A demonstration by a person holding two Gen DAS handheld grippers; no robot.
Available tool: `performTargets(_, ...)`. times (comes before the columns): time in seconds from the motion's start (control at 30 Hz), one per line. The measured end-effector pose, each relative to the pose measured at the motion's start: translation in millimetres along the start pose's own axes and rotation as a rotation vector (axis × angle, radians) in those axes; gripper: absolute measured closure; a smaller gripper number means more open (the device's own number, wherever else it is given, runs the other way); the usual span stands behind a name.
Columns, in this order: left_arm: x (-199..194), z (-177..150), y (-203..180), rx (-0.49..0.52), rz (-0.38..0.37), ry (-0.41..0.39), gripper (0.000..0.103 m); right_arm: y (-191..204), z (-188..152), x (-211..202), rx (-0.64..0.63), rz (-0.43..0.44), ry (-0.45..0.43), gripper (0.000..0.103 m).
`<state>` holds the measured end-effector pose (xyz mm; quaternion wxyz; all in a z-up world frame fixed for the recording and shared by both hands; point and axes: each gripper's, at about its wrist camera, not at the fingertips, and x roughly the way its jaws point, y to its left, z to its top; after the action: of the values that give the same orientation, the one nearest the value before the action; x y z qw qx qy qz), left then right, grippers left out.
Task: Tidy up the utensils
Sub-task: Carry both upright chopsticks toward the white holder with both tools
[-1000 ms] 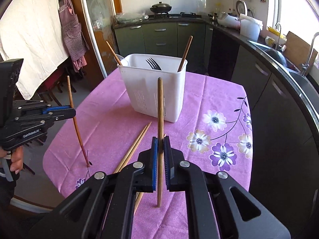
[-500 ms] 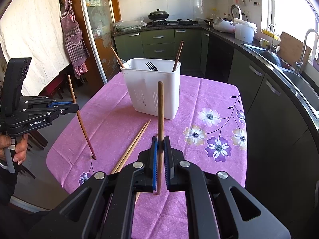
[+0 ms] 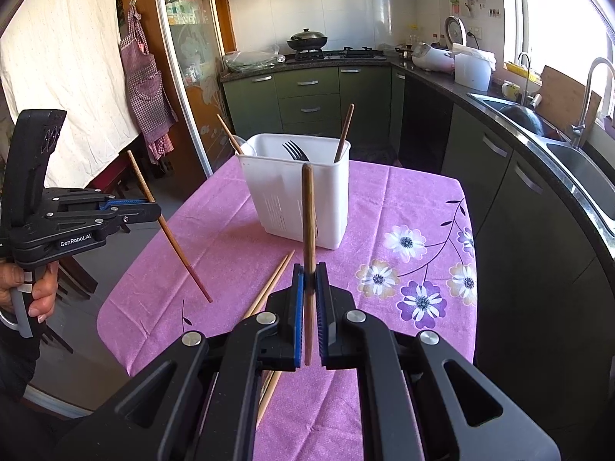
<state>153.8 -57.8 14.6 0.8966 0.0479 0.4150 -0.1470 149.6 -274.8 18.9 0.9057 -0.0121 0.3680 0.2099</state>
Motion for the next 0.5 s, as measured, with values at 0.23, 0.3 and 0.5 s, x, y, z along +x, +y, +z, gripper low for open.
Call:
performTargets(0.23, -22.5, 42.9, -7.8, 0.002, -0.026, -0.075, 0.097, 9.8, 48.2, -20.5, -0.026, 0.021, -0.085, 0.096)
performTargets(0.3, -34.1, 59.6, -10.9, 0.007, -0.024, -0.118, 0.097, 13.0, 66.6, -26.6, -0.034, 0.03, -0.114, 0.096)
performTargets(0.5, -67.1, 107.1, -16.3, 0.002, -0.016, -0.262, 0.097, 17.9, 126.3, -41.6, -0.034, 0.048, -0.215, 0.096)
